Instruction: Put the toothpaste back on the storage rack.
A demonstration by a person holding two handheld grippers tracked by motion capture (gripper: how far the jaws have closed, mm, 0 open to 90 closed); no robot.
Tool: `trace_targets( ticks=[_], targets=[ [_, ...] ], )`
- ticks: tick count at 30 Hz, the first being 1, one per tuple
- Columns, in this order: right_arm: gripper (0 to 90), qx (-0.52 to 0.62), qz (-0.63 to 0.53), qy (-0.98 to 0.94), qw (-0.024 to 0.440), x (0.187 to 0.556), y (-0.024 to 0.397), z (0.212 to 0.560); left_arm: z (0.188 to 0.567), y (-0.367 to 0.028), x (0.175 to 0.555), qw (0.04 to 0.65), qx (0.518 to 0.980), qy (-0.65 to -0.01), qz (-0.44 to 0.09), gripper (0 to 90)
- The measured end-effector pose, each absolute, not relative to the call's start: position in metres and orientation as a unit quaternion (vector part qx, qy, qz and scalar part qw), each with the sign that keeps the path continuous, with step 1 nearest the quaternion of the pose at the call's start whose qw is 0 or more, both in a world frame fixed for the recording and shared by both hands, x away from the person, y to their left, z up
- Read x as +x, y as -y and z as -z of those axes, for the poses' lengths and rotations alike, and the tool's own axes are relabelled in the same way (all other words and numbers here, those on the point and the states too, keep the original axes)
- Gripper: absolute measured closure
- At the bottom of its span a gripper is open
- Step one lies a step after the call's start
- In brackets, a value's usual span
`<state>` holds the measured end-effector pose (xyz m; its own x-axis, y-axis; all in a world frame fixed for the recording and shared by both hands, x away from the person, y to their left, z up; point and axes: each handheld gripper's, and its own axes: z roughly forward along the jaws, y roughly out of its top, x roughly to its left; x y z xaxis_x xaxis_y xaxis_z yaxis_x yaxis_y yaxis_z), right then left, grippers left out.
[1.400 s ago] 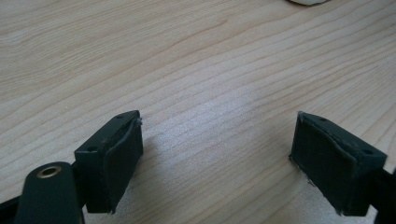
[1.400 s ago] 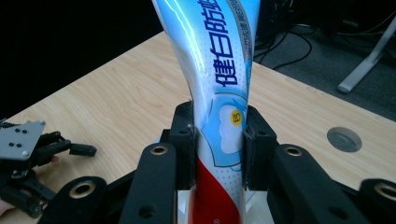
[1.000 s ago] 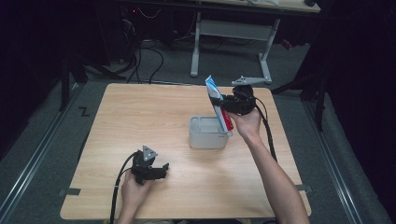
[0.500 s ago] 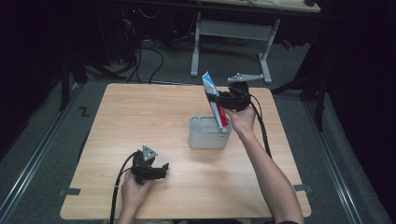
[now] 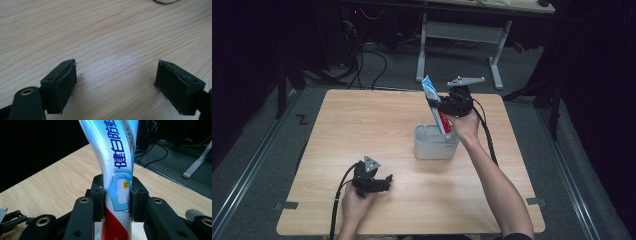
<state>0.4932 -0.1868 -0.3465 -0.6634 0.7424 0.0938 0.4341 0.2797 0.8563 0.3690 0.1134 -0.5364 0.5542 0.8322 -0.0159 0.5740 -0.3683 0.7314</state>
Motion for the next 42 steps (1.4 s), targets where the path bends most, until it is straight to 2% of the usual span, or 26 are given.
trace_targets(
  ticks=[20, 42],
  targets=[
    [69.2, 0.373, -0.446, -0.795, 0.175, 0.498, 0.177, 0.358, 0.536, -0.113, 0.369, 0.355, 0.807, -0.435, -0.183, 17.8],
    [69.2, 0.374, -0.450, -0.791, 0.179, 0.482, 0.187, 0.366, 0.537, -0.114, 0.368, 0.355, 0.807, -0.435, -0.183, 17.7]
  ],
)
